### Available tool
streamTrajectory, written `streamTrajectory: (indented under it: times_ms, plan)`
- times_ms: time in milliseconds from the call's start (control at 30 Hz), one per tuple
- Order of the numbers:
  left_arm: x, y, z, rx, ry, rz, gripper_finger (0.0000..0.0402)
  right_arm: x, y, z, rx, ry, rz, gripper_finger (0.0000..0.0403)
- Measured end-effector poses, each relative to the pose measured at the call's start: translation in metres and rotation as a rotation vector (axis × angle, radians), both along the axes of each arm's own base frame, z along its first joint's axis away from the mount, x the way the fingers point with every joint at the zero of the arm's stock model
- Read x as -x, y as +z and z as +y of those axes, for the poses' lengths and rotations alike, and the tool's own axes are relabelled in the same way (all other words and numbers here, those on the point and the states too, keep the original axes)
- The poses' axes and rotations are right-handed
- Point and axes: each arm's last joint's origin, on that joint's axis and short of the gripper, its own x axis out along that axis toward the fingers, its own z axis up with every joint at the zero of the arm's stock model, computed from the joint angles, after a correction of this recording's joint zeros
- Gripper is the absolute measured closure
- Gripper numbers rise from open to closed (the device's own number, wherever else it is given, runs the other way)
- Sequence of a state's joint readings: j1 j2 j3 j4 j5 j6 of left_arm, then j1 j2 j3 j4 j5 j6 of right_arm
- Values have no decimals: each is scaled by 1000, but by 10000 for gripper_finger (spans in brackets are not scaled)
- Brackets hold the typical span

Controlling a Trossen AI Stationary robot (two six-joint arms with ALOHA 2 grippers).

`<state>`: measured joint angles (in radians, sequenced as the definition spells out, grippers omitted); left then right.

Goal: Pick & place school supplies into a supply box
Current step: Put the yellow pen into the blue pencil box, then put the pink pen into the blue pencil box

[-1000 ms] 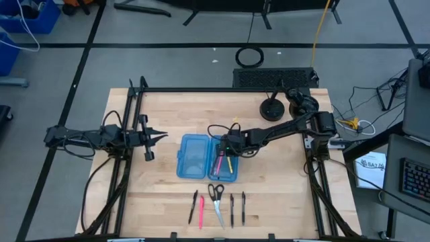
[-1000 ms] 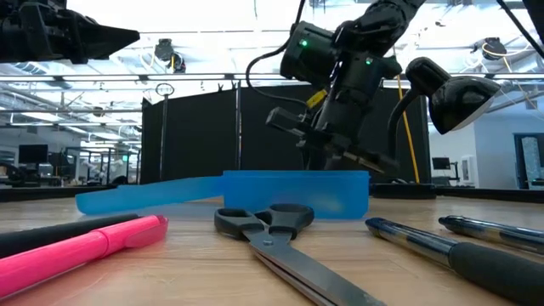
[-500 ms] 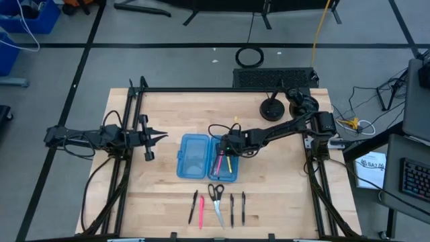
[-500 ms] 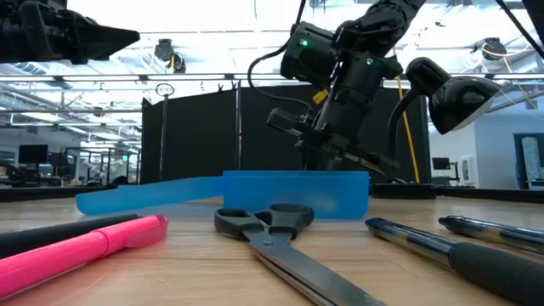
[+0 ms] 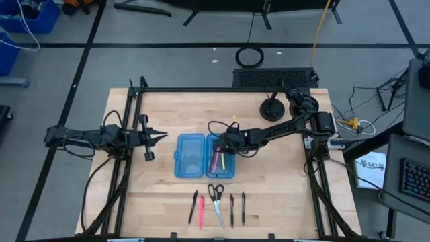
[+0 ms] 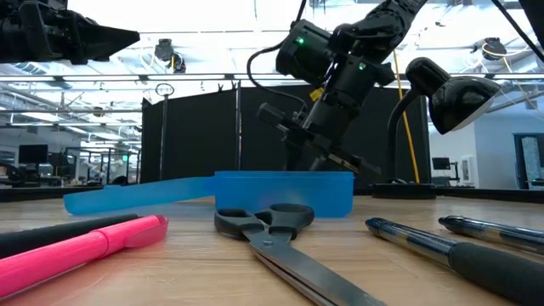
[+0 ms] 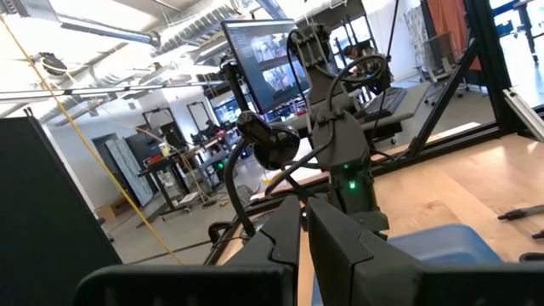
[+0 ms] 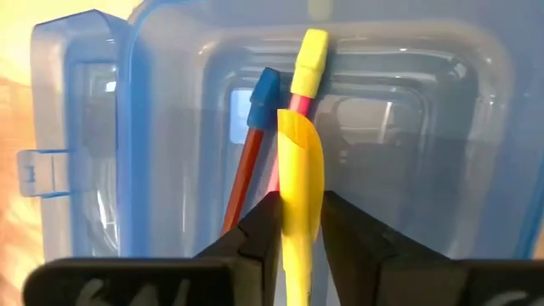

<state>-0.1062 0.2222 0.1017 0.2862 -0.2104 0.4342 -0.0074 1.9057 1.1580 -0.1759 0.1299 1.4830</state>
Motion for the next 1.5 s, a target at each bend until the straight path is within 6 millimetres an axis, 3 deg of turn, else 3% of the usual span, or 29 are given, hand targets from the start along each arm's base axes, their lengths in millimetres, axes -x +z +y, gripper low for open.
streamTrajectory:
  times_ms: [400,600,833,1000,1133,1267,1500]
  plan:
    - [0,0,0,2,-3,1,371,-5,7,0,45,70,-10,317]
    - [0,0,0,3,-4,3,371,-5,39,-5,111,106,13,317]
    - [0,-1,0,4,-4,6,371,27,87,-7,275,117,81,321]
    - [0,-1,0,5,-4,6,371,55,137,19,623,240,58,369]
    - [0,-1,0,38,-9,2,371,73,158,55,904,401,84,395]
    - [0,-1,0,49,-9,4,371,87,155,82,1048,512,109,401]
    - [-1,-9,0,29,-3,86,371,103,150,98,1183,784,107,402]
